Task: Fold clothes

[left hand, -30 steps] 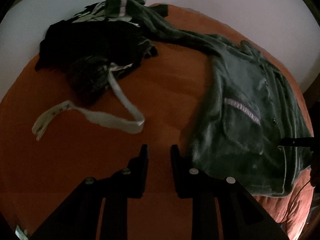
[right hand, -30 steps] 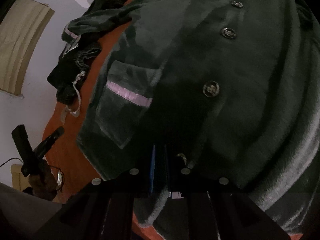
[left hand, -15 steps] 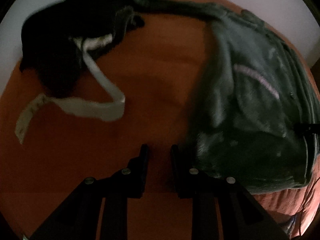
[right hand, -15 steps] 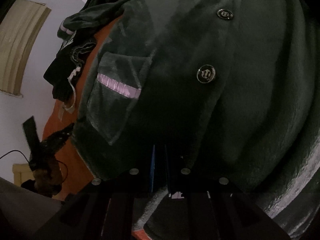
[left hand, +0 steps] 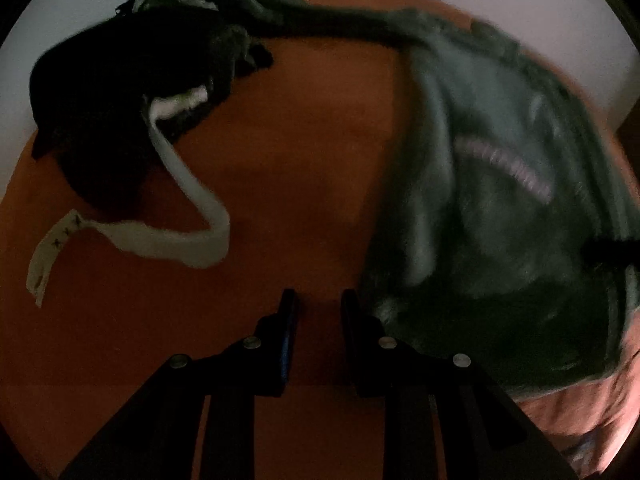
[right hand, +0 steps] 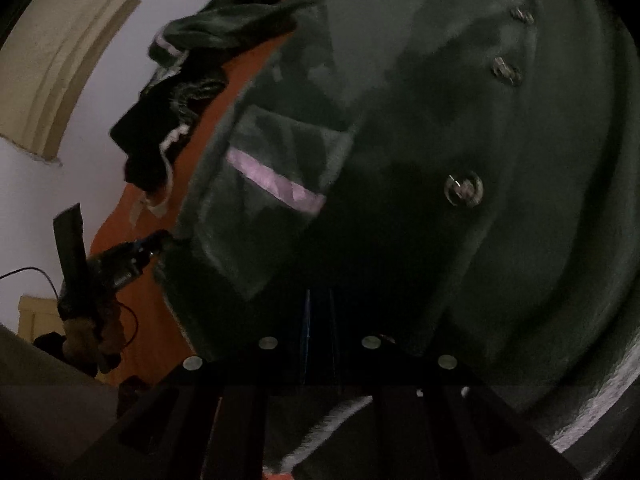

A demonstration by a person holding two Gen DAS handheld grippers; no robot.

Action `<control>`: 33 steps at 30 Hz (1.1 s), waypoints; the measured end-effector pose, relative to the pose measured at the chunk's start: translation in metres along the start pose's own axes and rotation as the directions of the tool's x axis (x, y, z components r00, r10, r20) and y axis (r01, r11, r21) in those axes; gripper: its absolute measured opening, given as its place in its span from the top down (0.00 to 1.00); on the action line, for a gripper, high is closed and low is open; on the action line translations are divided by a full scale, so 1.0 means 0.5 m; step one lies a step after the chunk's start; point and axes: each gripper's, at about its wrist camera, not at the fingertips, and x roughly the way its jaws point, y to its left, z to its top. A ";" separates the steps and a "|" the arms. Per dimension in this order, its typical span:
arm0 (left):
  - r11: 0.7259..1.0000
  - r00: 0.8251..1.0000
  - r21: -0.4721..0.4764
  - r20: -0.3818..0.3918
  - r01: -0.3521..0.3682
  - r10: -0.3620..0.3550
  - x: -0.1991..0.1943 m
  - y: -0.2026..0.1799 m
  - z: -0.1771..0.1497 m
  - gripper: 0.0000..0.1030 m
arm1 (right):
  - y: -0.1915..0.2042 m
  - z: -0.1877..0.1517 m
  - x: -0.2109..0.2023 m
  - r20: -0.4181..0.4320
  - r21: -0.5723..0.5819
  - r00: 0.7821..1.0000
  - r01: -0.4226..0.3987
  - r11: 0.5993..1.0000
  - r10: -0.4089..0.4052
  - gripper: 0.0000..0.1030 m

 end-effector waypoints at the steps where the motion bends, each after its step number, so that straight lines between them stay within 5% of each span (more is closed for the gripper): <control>1: 1.000 1.000 0.011 0.005 -0.005 0.004 0.005 0.000 -0.006 0.76 | -0.009 -0.001 0.003 -0.007 0.012 1.000 0.013 1.000 -0.013 0.91; 33: 0.999 0.999 0.028 0.048 -0.015 0.014 -0.011 -0.013 0.012 0.76 | -0.032 0.000 0.008 -0.010 0.038 1.000 0.021 0.999 -0.020 0.91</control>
